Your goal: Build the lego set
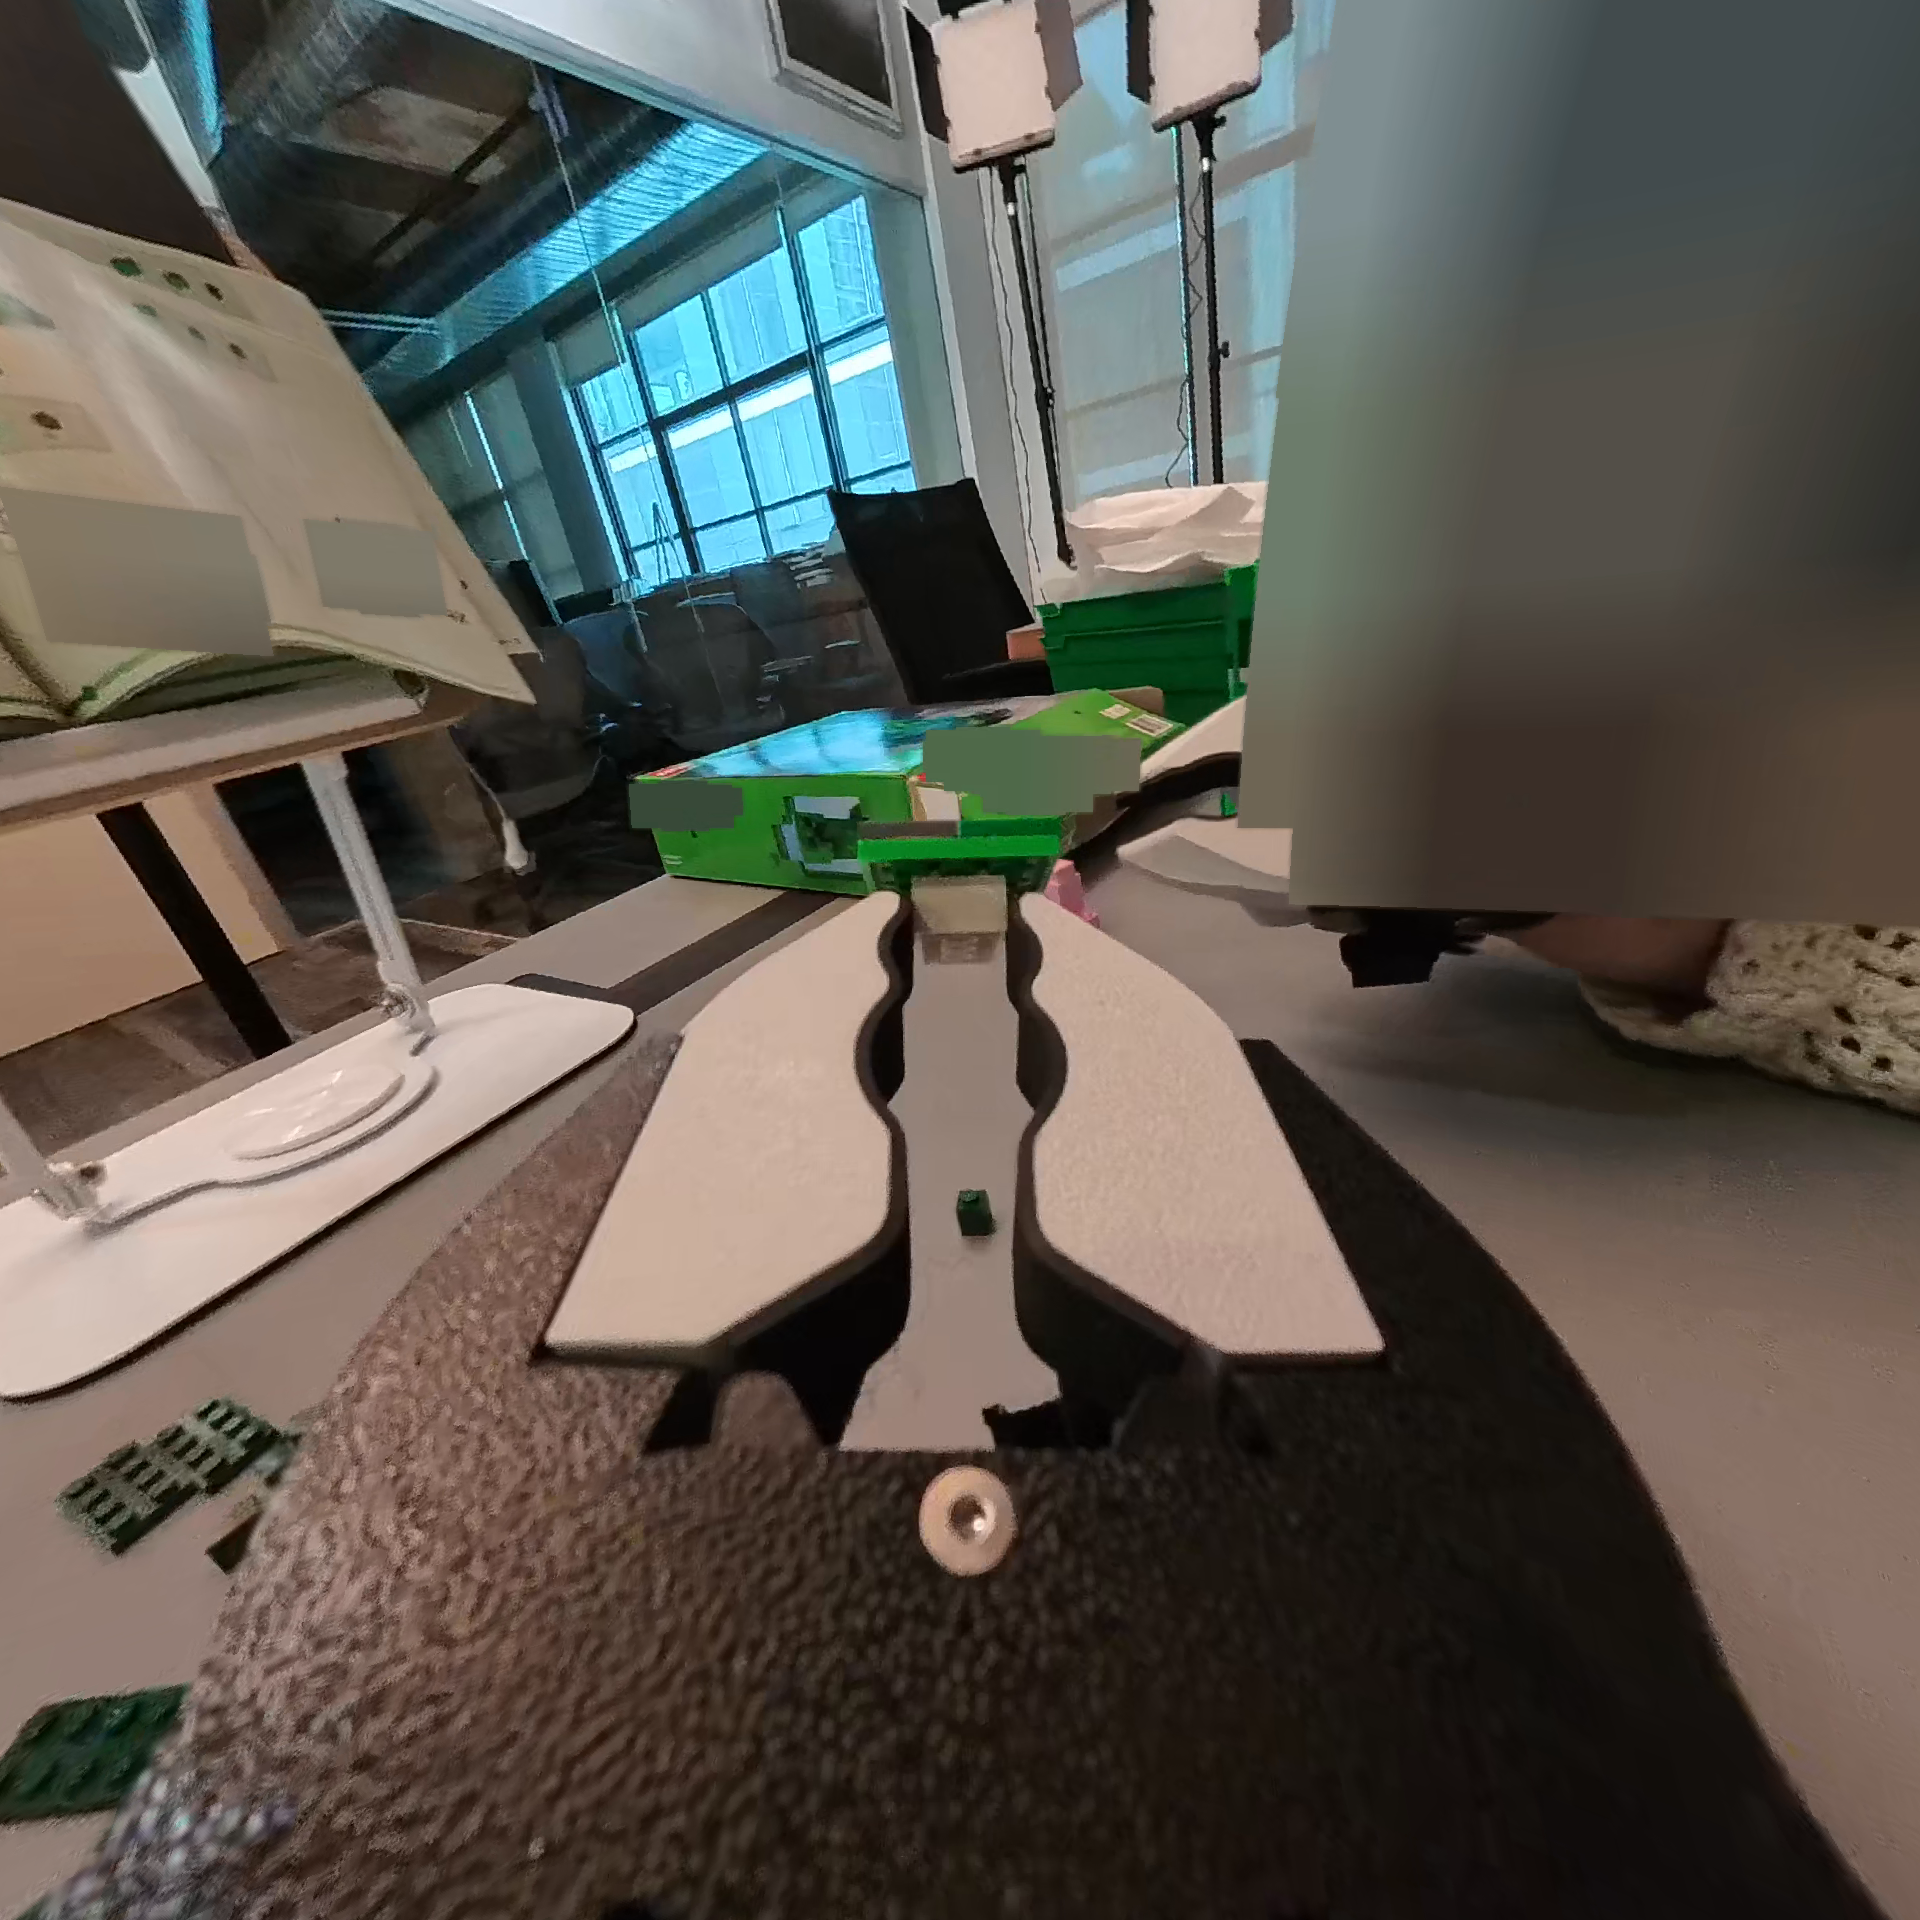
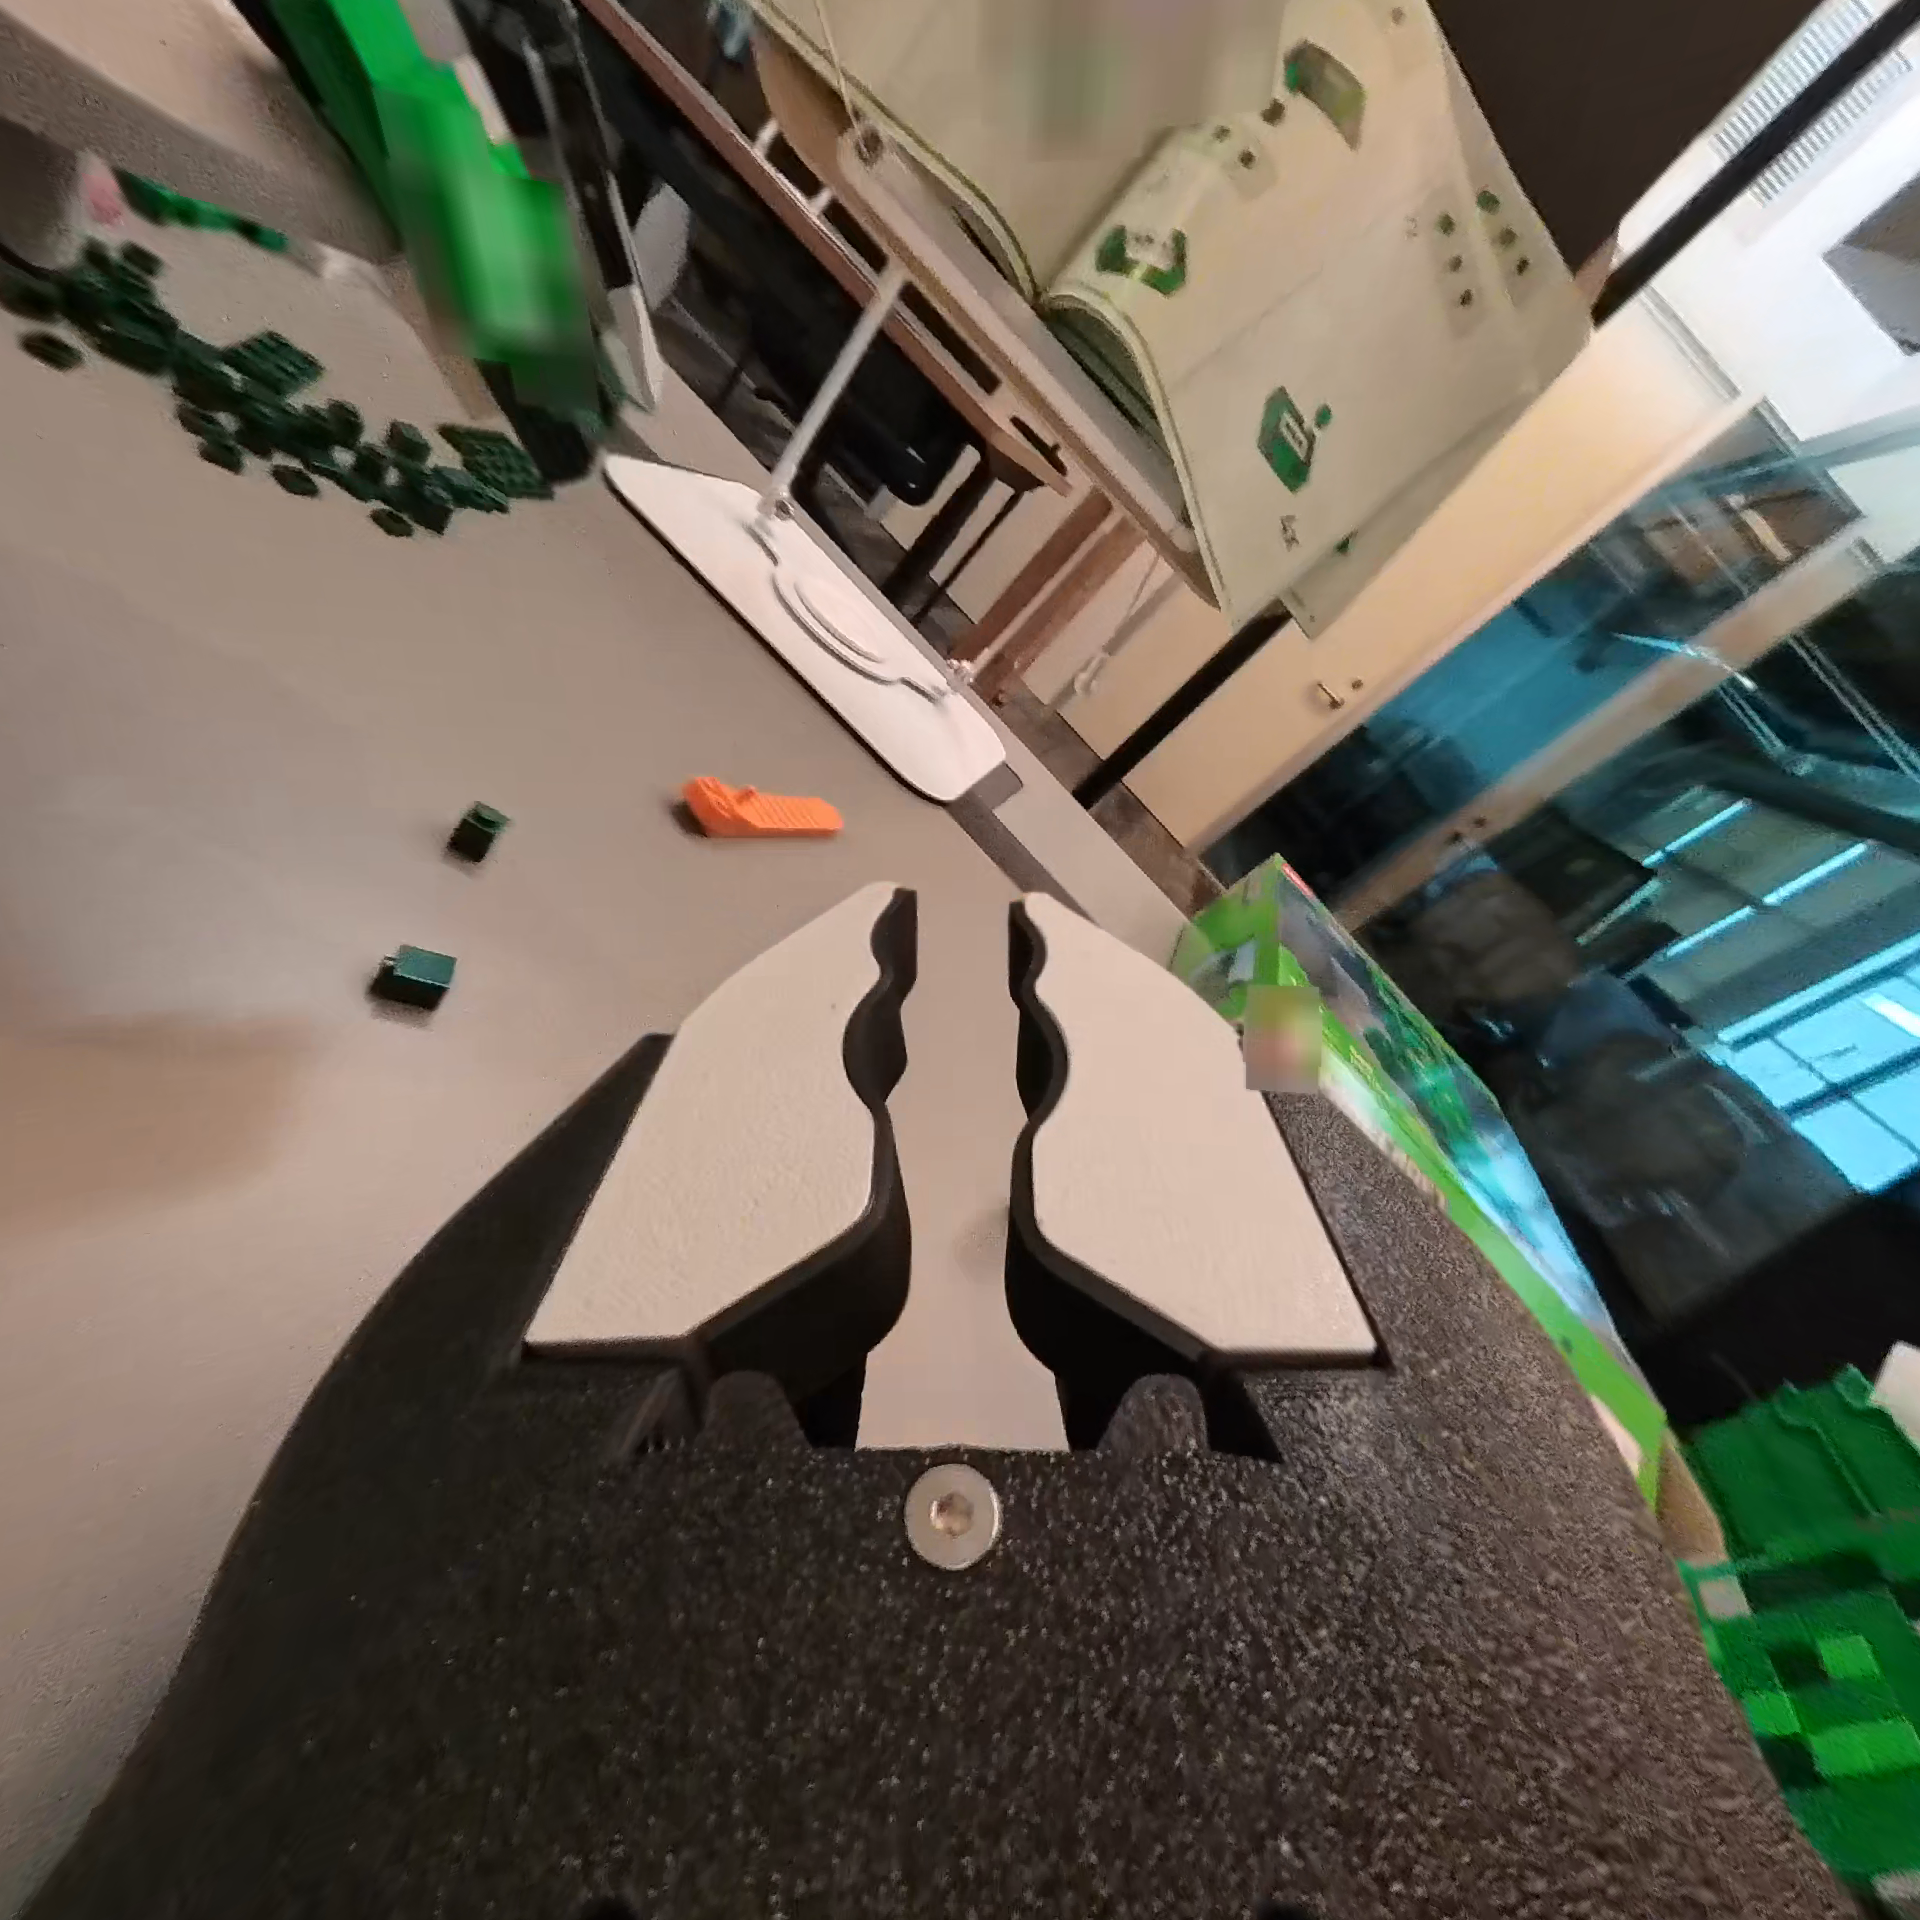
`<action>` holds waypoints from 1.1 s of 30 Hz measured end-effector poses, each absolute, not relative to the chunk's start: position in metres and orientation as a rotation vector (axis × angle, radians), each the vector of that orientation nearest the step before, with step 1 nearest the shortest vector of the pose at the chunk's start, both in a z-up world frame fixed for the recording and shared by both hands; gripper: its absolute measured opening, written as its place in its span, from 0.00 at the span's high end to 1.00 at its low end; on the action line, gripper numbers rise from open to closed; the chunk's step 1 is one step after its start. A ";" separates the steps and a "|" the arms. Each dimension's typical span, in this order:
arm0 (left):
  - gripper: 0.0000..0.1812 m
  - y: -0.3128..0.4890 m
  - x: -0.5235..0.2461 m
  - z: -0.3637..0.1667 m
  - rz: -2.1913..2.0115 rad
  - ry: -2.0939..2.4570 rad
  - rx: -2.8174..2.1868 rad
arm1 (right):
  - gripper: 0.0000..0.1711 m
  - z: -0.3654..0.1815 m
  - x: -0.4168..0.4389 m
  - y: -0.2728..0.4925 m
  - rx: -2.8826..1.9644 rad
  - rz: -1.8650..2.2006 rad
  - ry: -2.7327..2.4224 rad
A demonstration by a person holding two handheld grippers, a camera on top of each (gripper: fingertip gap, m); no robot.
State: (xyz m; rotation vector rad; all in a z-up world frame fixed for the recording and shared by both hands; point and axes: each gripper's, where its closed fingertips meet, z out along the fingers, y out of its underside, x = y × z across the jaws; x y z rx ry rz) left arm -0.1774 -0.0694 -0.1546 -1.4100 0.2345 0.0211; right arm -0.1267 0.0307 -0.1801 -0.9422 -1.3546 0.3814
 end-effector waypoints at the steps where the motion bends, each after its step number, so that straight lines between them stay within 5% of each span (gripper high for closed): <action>1: 0.91 -0.070 -0.179 -0.154 0.016 0.222 -1.408 | 0.91 -0.180 -0.126 0.034 -0.963 0.391 -1.341; 26: 0.91 -0.069 -0.180 -0.156 -0.005 0.218 -1.417 | 0.94 -0.188 -0.131 0.032 -1.004 0.501 -1.362; 33: 0.91 -0.066 -0.161 -0.158 -0.095 0.289 -1.421 | 0.80 -0.171 -0.142 -0.041 -0.697 0.627 -1.499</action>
